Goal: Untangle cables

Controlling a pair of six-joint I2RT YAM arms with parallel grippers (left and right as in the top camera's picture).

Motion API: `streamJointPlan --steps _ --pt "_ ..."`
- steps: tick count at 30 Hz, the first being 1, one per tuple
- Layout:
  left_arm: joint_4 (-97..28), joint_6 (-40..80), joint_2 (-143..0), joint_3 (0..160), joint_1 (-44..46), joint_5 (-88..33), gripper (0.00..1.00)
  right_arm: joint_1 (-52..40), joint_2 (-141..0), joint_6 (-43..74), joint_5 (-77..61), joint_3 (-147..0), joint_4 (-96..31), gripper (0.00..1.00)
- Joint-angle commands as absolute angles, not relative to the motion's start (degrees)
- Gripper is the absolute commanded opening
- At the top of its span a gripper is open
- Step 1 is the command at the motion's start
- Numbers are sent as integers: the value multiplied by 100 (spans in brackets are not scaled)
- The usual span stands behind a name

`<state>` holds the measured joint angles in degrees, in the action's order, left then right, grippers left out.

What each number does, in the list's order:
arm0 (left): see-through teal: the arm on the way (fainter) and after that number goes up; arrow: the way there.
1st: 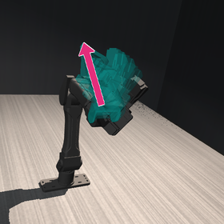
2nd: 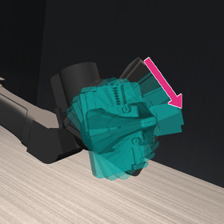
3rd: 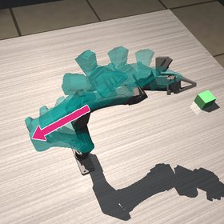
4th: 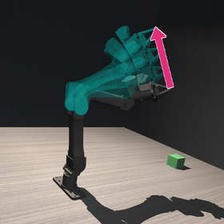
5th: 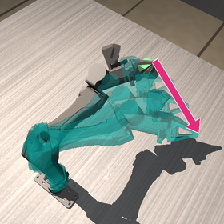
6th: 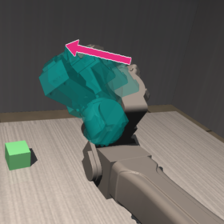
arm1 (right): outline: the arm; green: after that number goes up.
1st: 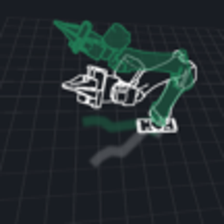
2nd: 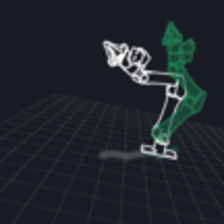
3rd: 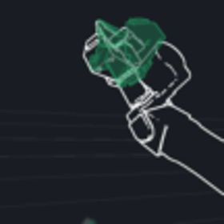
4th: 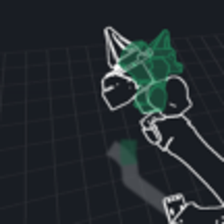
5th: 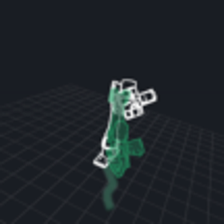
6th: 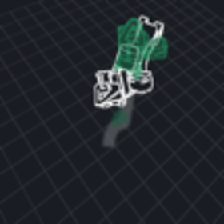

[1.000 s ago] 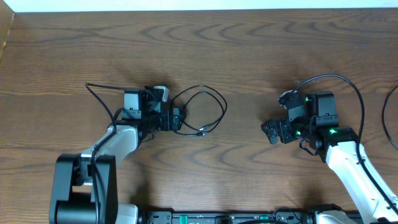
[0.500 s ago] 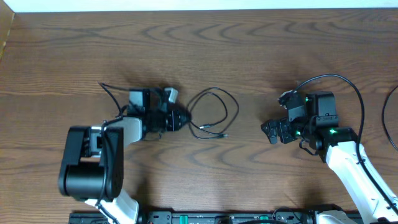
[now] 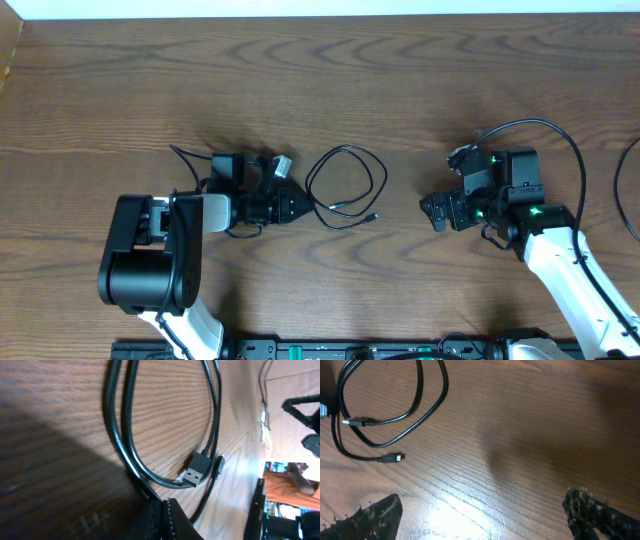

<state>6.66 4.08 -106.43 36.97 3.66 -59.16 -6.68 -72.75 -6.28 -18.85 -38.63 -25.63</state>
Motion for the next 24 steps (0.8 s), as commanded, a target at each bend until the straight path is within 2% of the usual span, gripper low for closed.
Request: streamJointPlan --steps 1,9,12,18,24 --pt "884 399 -10790 3597 401 -6414 8 -692 -7293 -563 -1966 -3839 -2547 99" --pt "1636 399 -10785 3597 401 -7432 8 -692 -7317 -563 -1966 -3839 -2453 99" --pt "1817 401 -10779 3597 401 -7408 8 -692 -7417 -548 -2014 -3839 -2250 99" --pt "1815 539 -10779 3597 401 -6475 11 -696 -7734 16 -2005 -3841 -1874 99" --pt "1682 786 -10779 3597 464 -5009 11 -762 -7835 172 -1975 -3861 -1769 99"
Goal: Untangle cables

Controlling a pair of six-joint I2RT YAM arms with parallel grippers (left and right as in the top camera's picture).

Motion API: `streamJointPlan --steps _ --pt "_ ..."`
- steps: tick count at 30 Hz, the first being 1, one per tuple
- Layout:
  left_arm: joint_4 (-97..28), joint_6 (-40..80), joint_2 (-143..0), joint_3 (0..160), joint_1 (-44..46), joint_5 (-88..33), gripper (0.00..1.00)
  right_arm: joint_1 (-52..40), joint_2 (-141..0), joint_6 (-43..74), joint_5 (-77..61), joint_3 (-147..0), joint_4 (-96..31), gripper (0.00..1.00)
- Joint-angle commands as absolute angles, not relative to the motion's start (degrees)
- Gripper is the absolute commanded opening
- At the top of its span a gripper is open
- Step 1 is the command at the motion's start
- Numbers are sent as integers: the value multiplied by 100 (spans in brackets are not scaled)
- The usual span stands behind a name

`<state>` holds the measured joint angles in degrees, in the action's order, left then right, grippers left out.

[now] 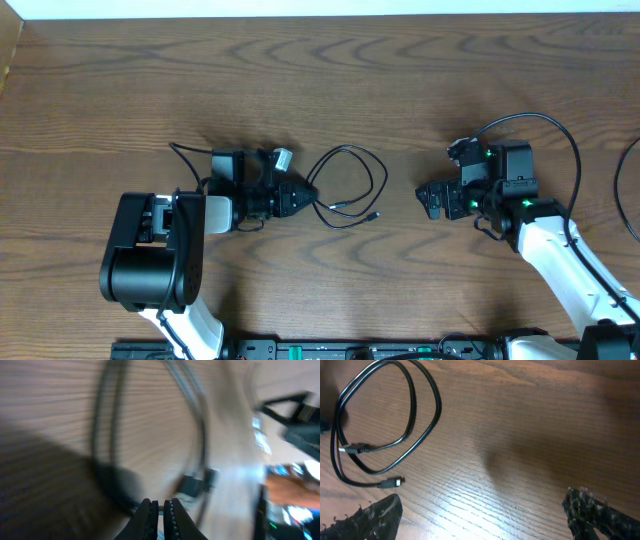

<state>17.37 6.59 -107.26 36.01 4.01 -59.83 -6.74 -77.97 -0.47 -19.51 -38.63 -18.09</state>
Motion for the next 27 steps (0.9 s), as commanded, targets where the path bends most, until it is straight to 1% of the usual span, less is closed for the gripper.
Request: streamJointPlan --steps 1,9,10,15,20,22,27 --pt "1664 786 -10779 3597 513 -4803 11 -805 -7835 198 -1931 -3876 -1772 99" --pt "1509 849 -10645 3597 1201 -3415 11 -1245 -8060 661 -1426 -4237 -1968 99" --pt "1389 849 -10519 3597 1387 -3006 11 -1293 -8117 797 -1426 -4320 -1968 99" --pt "1013 847 -9944 3599 1890 -1798 12 -1415 -8473 1142 -1455 -4753 -1975 99" --pt "659 845 -9437 3601 1935 -1466 13 -1667 -9135 1199 -1450 -5155 -1997 99" --pt "528 845 -9334 3601 1938 -1232 13 -1817 -9463 1199 -1448 -5308 -1992 99" --pt "338 799 -9212 3601 1938 -1074 13 -2045 -10064 1393 -1406 -5725 -1929 99"
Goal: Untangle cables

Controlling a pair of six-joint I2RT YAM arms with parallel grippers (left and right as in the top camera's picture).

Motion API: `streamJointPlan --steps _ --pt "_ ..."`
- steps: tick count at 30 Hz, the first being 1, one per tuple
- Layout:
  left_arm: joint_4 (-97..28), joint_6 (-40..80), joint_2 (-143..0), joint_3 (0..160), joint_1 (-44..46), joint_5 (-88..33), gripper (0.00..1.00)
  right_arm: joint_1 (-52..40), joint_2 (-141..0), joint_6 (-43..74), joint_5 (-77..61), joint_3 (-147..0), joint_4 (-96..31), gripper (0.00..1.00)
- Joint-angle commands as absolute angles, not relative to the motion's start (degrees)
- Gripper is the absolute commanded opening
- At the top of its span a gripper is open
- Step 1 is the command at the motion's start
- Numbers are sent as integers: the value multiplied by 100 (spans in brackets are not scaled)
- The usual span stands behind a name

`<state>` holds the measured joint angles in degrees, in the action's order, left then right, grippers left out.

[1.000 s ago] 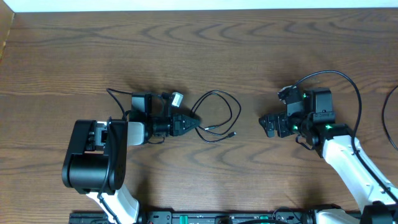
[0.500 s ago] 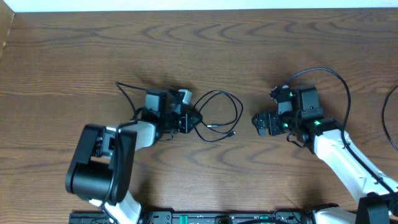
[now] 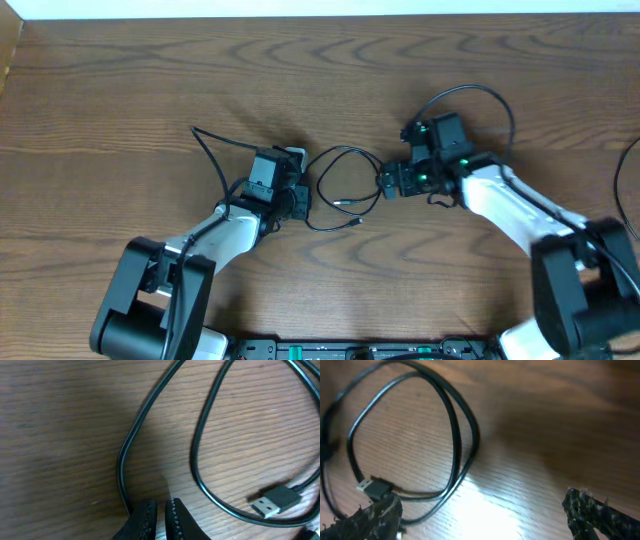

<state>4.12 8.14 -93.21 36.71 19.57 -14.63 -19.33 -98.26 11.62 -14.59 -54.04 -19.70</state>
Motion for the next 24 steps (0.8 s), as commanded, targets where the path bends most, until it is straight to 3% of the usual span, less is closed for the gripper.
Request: streamJointPlan --steps 1,17,24 --pt "338 801 -9207 3601 1938 -1087 13 -2062 -10116 1391 -1404 -5765 -1920 99" --pt "379 803 -9207 3601 1997 -1306 15 -2335 -10471 1035 -1382 -5850 -1813 99" --pt "414 801 -9207 3601 2311 -1448 15 -2414 -10580 1291 -1365 -5850 -1645 90"
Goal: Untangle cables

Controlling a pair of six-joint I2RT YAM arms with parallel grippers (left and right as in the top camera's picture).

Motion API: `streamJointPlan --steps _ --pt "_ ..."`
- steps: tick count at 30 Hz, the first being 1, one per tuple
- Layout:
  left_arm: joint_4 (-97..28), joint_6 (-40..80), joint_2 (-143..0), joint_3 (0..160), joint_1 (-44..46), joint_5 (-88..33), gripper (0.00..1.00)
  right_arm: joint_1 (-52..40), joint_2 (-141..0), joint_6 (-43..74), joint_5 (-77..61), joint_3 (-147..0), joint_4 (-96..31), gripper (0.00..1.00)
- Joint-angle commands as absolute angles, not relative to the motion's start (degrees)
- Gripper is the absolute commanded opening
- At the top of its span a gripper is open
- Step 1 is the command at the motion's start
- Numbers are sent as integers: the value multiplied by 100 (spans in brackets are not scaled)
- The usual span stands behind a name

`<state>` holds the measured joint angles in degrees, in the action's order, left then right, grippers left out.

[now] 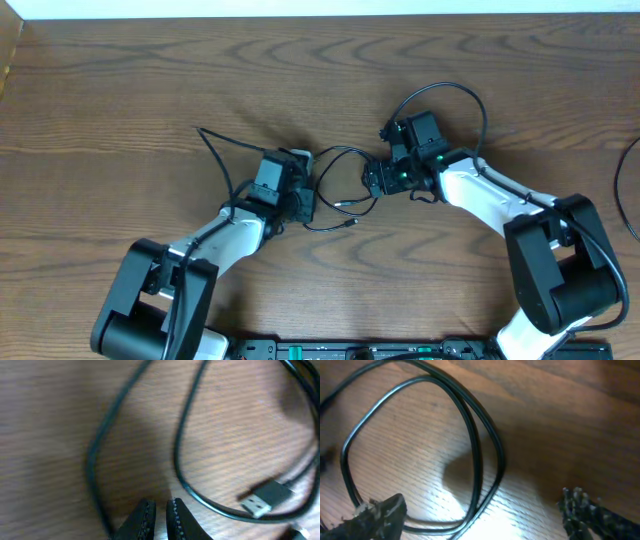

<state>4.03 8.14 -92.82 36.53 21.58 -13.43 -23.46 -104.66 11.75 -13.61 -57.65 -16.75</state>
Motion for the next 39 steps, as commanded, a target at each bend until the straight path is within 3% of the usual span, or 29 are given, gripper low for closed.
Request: streamJointPlan --steps 1,9,17,25,26,28,39 --pt "438 803 -9207 3601 2403 -1448 15 -2445 -10589 1332 -1363 -5848 -1647 83" --pt "519 829 -9207 3601 2582 -1455 16 -2523 -10720 1625 -1343 -5843 -1653 57" --pt "521 832 -9207 3601 2587 -1651 16 -2561 -11017 1651 -1369 -5846 -1540 39" --pt "545 832 -9207 3601 2718 -1826 16 -2563 -11017 1675 -1391 -5846 -1483 36" --pt "563 832 -9207 3601 2770 -1831 16 -2567 -11017 1675 -1389 -5846 -1492 32" --pt "580 851 -9207 3601 2882 -1839 16 -2587 -11017 1776 -1382 -5846 -1507 1" --pt "552 1072 -9207 3601 3190 -1844 16 -2663 -11017 1890 -1356 -5846 -1518 1"
